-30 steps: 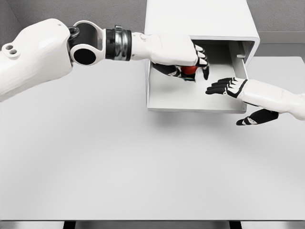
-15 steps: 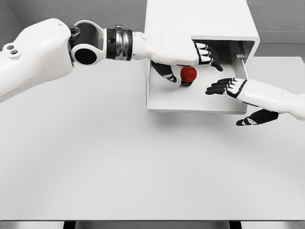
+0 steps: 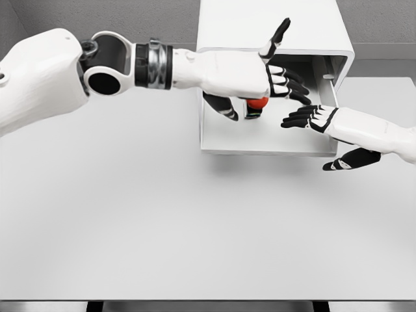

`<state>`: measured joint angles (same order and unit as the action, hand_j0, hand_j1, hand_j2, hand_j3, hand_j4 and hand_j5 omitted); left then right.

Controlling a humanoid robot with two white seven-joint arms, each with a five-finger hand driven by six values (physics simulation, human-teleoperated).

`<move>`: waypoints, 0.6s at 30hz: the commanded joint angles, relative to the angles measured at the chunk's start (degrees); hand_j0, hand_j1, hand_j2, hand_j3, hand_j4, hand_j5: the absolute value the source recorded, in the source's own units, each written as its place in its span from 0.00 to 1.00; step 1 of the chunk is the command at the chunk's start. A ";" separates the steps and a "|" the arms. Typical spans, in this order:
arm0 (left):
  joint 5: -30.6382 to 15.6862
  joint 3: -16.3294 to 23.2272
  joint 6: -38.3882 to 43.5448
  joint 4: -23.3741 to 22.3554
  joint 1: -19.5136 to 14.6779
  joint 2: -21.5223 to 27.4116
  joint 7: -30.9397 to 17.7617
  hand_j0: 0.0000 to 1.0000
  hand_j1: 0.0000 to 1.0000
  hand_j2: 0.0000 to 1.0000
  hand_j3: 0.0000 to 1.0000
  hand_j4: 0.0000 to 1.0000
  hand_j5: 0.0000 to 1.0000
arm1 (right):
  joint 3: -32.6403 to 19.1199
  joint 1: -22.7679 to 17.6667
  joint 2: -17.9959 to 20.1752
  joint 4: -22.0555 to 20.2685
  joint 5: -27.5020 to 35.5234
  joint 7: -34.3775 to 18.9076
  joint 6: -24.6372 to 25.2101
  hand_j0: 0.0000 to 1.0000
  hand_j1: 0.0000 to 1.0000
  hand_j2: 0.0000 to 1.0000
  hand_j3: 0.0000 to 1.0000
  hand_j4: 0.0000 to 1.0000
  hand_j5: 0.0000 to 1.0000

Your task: Slide open multi-storey tabletop storage cabinets and put open load switch and slide close multi-storey tabletop storage cabinets

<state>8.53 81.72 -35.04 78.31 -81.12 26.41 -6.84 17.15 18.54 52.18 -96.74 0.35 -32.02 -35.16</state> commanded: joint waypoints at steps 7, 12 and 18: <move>-0.88 -2.35 0.04 3.16 0.18 3.04 0.07 1.00 1.00 1.00 1.00 1.00 1.00 | 0.08 0.00 -0.14 -0.03 0.53 0.03 0.16 1.00 1.00 1.00 1.00 1.00 1.00; -0.79 -3.32 0.04 4.39 0.35 5.41 1.74 1.00 1.00 1.00 1.00 1.00 1.00 | 0.08 -0.09 -0.14 -0.03 0.53 0.03 0.16 1.00 1.00 1.00 1.00 1.00 1.00; -0.97 -5.61 0.04 10.28 2.28 12.79 3.06 1.00 1.00 1.00 1.00 1.00 1.00 | 0.16 0.09 -0.32 0.06 0.53 -0.06 0.16 1.00 1.00 1.00 1.00 1.00 1.00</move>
<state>7.99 76.82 -35.03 86.64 -78.75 36.72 -4.38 17.27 18.81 51.76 -96.66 0.45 -32.04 -35.16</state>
